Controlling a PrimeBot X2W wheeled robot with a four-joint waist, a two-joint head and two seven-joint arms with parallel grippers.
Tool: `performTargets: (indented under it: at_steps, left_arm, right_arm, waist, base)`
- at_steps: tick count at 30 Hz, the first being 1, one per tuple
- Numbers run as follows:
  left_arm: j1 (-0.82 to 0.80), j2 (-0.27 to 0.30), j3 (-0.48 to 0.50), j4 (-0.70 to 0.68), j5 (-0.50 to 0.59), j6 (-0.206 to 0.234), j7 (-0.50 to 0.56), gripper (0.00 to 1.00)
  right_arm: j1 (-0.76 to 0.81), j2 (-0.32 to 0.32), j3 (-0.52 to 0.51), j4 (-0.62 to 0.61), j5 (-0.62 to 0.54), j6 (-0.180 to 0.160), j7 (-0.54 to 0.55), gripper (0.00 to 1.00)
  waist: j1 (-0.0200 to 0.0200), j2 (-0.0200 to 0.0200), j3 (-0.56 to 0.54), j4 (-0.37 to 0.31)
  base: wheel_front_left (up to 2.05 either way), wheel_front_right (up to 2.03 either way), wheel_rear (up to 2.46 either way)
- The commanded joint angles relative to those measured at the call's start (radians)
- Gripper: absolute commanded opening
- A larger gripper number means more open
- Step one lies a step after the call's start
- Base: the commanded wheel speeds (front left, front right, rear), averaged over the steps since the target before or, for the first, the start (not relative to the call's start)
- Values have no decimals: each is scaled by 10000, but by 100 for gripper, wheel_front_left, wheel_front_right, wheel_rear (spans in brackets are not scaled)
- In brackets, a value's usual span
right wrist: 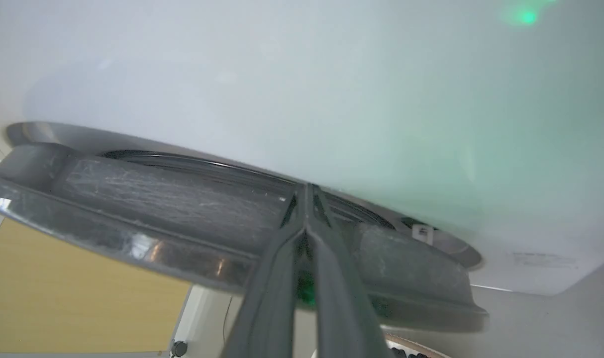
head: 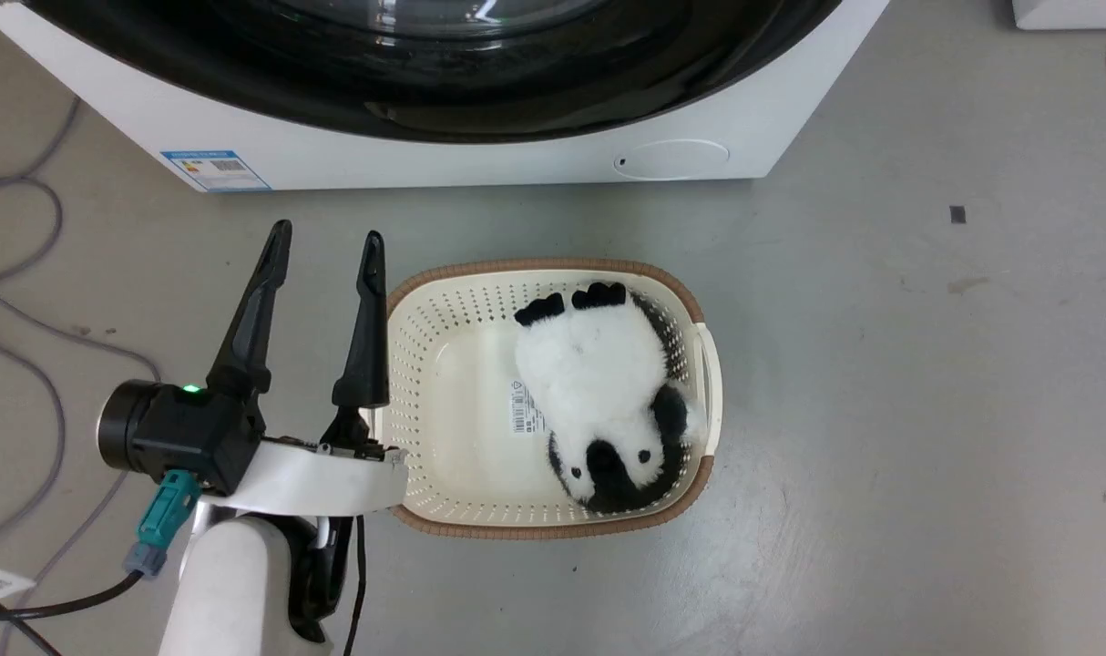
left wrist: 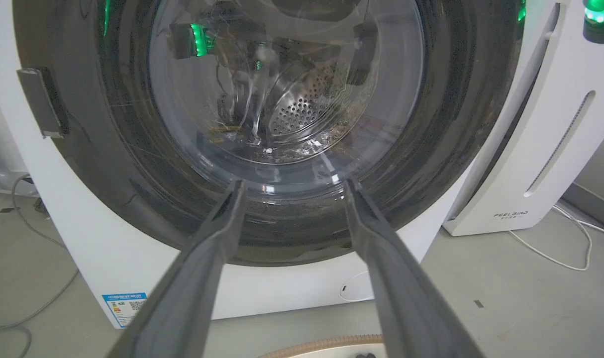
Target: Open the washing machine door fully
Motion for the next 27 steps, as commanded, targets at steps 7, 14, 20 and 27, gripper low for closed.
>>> performTargets:
  at_steps: [7, 14, 20, 27]
  left_arm:
    - [-316, 7, -87, -24, 107, -112, -219, 100]
    - [-268, 7, -161, 96, 74, -13, -230, 100]
    - [-50, 7, -230, 323, 94, 65, -230, 100]
    - [343, 7, -248, 594, 185, 114, -230, 100]
  right_arm:
    - [-1075, 119, 662, 728, 1063, 12, 1396, 0]
    - [-644, -24, 740, 415, 1261, 12, 2530, 0]
    - [485, -304, 730, -413, 1478, 12, 3279, 0]
    - [1982, -670, 623, -1323, 1814, 12, 3636, 0]
  waist:
    - [-1, 0, 179, 31]
    - [-1, 0, -28, 129]
    - [-1, 0, -521, 218]
    - [-1, 0, -1258, 295]
  base:
    - [0, 0, 0]
    - [0, 0, 0]
    - [0, 0, 0]
    - [0, 0, 0]
